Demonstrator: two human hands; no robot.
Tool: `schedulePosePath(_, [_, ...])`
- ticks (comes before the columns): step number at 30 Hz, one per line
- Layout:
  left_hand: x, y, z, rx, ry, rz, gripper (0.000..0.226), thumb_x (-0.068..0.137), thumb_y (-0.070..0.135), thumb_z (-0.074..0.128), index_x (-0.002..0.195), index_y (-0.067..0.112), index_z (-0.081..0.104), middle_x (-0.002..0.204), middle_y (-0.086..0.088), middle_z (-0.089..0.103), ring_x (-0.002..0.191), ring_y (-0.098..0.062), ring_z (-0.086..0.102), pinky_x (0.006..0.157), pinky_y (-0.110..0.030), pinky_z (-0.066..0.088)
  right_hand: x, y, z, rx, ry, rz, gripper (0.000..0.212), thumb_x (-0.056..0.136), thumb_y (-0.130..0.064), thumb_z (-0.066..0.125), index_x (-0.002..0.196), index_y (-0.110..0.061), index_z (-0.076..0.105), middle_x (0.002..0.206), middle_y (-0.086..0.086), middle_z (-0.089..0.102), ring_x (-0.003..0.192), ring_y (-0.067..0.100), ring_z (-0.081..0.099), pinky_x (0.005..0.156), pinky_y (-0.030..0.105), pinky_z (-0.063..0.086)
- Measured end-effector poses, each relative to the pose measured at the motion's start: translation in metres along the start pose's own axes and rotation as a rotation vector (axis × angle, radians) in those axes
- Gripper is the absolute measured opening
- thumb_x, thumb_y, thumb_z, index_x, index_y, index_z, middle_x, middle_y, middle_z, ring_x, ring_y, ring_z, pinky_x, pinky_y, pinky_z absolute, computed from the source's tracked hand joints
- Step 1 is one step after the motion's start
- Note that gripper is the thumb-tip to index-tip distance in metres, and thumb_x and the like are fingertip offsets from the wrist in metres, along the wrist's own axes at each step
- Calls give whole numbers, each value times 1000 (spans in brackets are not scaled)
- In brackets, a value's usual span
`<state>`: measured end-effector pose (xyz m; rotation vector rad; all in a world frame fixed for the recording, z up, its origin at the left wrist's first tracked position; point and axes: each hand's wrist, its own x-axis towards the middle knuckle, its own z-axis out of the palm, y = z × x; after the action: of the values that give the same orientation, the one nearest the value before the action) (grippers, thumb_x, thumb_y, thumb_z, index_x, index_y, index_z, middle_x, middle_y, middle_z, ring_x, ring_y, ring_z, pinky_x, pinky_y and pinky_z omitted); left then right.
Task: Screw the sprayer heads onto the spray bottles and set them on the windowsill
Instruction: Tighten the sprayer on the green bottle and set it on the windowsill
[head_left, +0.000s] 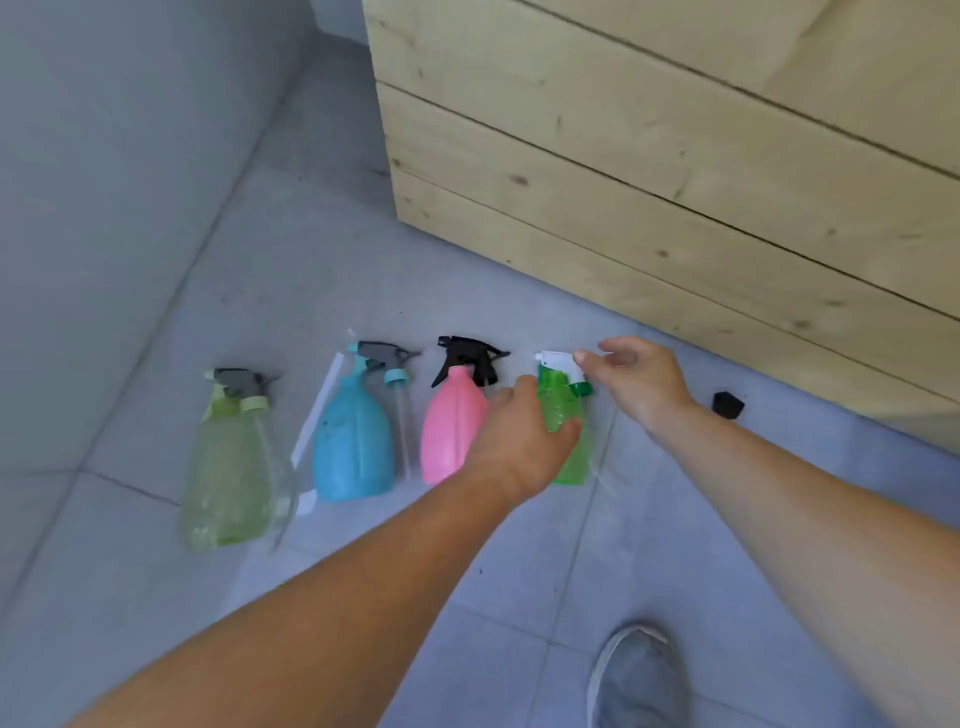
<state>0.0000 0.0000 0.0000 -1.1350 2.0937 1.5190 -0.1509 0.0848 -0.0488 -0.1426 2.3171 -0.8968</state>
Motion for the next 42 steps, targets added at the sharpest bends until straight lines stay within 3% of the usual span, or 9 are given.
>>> schedulePosePath(5, [20,0,20,117,14,-20,60,92,38,67,141,13,42,135,-14,49,122,-36,56,99,-46,52,26,15,7,-44,-54,-3,58,67,-44,85,113,-13,70,109,7,68,99,20,66,91,30,50])
schedulePosePath(14, [27,0,45,202,74,-88,63,85,42,74,132,15,42,124,-9,53,113,-35,63,83,-40,51,44,22,13,-166,-86,-31,51,64,-33,90,106,-11,71,98,3,67,95,21,66,91,34,52])
schedulePosePath(19, [27,-1,55,174,68,-141,72,80,48,78,131,15,40,125,-11,58,115,-36,64,86,-41,54,41,18,4,-23,-202,46,26,71,-21,86,91,-7,77,91,11,76,85,22,69,89,42,57])
schedulePosePath(22, [25,0,62,172,51,-153,74,78,50,79,130,16,39,126,-11,59,116,-35,64,89,-43,55,34,15,-9,44,-278,95,22,79,-18,80,94,-3,73,93,18,75,76,22,69,77,37,60])
schedulePosePath(28, [11,8,61,79,86,-77,73,73,51,81,127,19,45,125,-6,61,112,-31,67,87,-38,55,16,4,-37,206,-387,166,23,90,-14,70,107,-1,61,110,26,71,90,33,70,70,38,61])
schedulePosePath(32, [-6,17,46,-33,136,-3,76,71,50,84,130,21,47,124,-3,63,107,-26,67,89,-37,56,-2,-19,-56,241,-390,82,13,90,-15,70,95,-6,62,100,22,72,82,31,71,65,34,62])
schedulePosePath(34, [-20,25,31,-77,170,49,79,71,48,86,133,21,46,122,-1,63,101,-21,63,84,-32,53,-16,-38,-68,250,-374,18,13,89,-17,71,90,-6,63,93,17,74,82,32,71,70,36,63])
schedulePosePath(40, [-90,51,-34,-288,215,142,82,67,37,95,134,23,48,100,16,60,88,-1,62,69,-18,50,-86,-111,-110,323,-331,-198,13,88,-17,71,82,-10,63,77,7,77,66,17,72,64,29,60])
schedulePosePath(42, [-118,58,-60,-350,198,142,76,68,27,96,132,16,56,108,1,71,96,-17,71,82,-34,61,-115,-134,-123,328,-303,-274,12,89,-17,70,82,-11,63,79,7,76,70,20,69,76,35,59])
